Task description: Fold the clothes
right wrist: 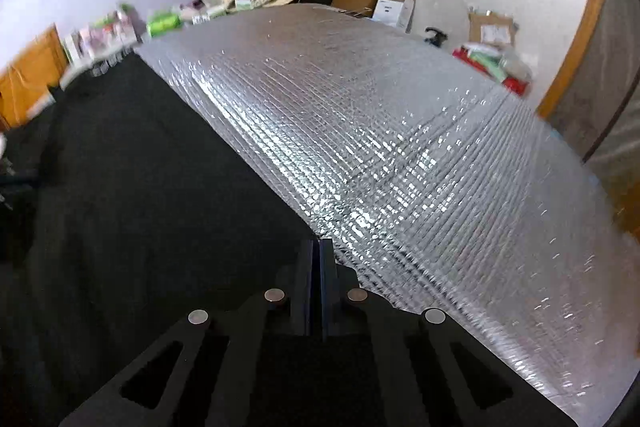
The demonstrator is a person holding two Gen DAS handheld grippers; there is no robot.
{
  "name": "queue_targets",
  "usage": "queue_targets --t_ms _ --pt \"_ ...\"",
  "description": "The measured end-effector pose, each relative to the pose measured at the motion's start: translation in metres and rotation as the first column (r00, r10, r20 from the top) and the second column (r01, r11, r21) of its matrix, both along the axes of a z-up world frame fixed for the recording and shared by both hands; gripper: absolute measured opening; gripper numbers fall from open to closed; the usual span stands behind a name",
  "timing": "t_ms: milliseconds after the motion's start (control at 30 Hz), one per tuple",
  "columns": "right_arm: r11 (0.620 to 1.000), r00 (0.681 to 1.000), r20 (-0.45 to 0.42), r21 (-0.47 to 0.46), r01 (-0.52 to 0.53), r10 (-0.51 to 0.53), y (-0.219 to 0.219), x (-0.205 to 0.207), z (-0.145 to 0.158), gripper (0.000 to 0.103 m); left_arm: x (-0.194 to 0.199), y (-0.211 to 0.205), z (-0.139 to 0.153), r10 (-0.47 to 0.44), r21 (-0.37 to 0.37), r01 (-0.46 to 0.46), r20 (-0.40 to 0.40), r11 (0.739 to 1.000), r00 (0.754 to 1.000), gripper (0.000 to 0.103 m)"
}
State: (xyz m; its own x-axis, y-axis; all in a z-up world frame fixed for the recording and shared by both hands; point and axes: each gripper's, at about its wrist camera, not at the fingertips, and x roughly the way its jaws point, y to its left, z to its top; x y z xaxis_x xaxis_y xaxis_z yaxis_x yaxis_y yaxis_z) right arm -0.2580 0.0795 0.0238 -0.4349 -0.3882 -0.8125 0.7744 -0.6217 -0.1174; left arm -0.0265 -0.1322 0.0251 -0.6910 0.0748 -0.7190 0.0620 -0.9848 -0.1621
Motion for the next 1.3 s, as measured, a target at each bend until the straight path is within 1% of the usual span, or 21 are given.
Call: queue_targets --t_ms 33,167,267,333,367,400,433,467,533,600,667,700,833,900,933,967,1033,1133,1167,1233,1300 --pt "1.0 1.0 -0.019 0.015 -0.002 0.002 -0.002 0.001 0.0 0.002 0.0 0.0 0.0 0.0 -0.004 0.0 -0.001 1.0 1.0 0.019" --pt "0.999 0.998 -0.042 0.017 0.043 -0.043 0.0 -0.007 0.0 0.002 0.005 0.0 0.003 0.006 -0.009 -0.006 -0.009 1.0 1.0 0.02" --pt "0.997 0.997 -0.031 0.007 0.076 -0.076 0.003 -0.016 0.002 0.002 0.013 -0.002 0.005 0.021 -0.026 -0.022 -0.016 0.999 1.0 0.02" --pt "0.998 0.997 -0.022 0.015 0.069 -0.068 0.0 -0.015 0.004 0.003 0.02 -0.005 0.005 0.037 -0.041 -0.038 -0.017 0.998 0.999 0.02" --pt "0.998 0.998 -0.017 0.023 0.057 -0.057 -0.002 -0.013 0.005 0.007 0.023 -0.007 0.006 0.045 -0.048 -0.046 -0.018 0.998 0.999 0.02" --pt "0.999 0.999 -0.013 0.031 0.044 -0.044 -0.004 -0.011 0.007 0.007 0.025 -0.01 0.005 0.057 -0.05 -0.058 -0.016 0.997 0.998 0.019" --pt "0.999 1.0 -0.011 0.034 0.024 -0.024 -0.008 -0.007 0.01 0.012 0.027 -0.014 0.005 0.07 -0.051 -0.071 -0.015 0.996 0.997 0.02" --pt "1.0 1.0 -0.011 0.023 -0.002 0.002 -0.013 -0.002 0.014 0.026 0.028 -0.019 0.005 0.09 -0.058 -0.091 -0.014 0.994 0.996 0.02" --pt "0.998 0.998 0.001 -0.041 -0.056 0.056 -0.021 0.006 0.024 0.035 0.03 -0.028 0.004 0.134 -0.076 -0.134 -0.009 0.988 0.991 0.02" --pt "0.991 0.995 0.014 -0.095 -0.096 0.098 -0.032 0.011 0.03 0.036 0.031 -0.04 0.002 0.183 -0.09 -0.183 0.002 0.979 0.983 0.019" --pt "0.987 0.992 0.011 -0.098 -0.125 0.127 -0.049 0.013 0.029 0.037 0.032 -0.052 -0.001 0.235 -0.095 -0.232 0.018 0.968 0.972 0.02" --pt "0.987 0.99 0.006 -0.083 -0.139 0.14 -0.059 0.012 0.026 0.038 0.032 -0.058 -0.003 0.26 -0.097 -0.257 0.026 0.962 0.965 0.019" --pt "0.985 0.984 0.034 -0.019 -0.174 0.174 -0.092 0.006 0.004 0.038 0.036 -0.068 -0.006 0.273 -0.107 -0.269 0.018 0.957 0.962 0.02" --pt "0.986 0.986 0.027 -0.034 -0.165 0.166 -0.096 0.0 0.001 0.038 0.037 -0.07 -0.007 0.266 -0.111 -0.263 0.013 0.959 0.964 0.02" --pt "0.99 0.99 0.035 -0.031 -0.137 0.138 -0.098 -0.006 0.0 0.034 0.037 -0.07 -0.008 0.262 -0.113 -0.259 0.01 0.959 0.965 0.02" --pt "0.995 0.995 0.027 -0.024 -0.098 0.098 -0.099 -0.011 0.001 0.017 0.035 -0.072 -0.008 0.259 -0.112 -0.256 0.01 0.96 0.966 0.02" --pt "0.998 0.998 0.005 -0.014 -0.059 0.059 -0.102 -0.019 0.001 0.013 0.029 -0.074 -0.007 0.256 -0.111 -0.253 0.011 0.961 0.967 0.02" --pt "0.999 1.0 0.017 -0.031 -0.011 0.011 -0.104 -0.026 0.002 0.014 0.023 -0.081 -0.006 0.262 -0.1 -0.259 0.019 0.961 0.965 0.02" --pt "0.999 1.0 0.024 -0.041 0.003 -0.002 -0.105 -0.027 0.003 0.016 0.025 -0.082 -0.004 0.269 -0.099 -0.266 0.017 0.959 0.963 0.02" --pt "0.997 1.0 0.026 -0.074 0.009 -0.007 -0.104 -0.023 0.01 0.019 0.035 -0.082 0.002 0.288 -0.095 -0.287 -0.009 0.953 0.958 0.02" --pt "0.993 0.999 0.038 -0.119 -0.024 0.029 -0.105 -0.015 0.019 0.028 0.046 -0.083 0.009 0.31 -0.087 -0.312 -0.035 0.946 0.95 0.02"
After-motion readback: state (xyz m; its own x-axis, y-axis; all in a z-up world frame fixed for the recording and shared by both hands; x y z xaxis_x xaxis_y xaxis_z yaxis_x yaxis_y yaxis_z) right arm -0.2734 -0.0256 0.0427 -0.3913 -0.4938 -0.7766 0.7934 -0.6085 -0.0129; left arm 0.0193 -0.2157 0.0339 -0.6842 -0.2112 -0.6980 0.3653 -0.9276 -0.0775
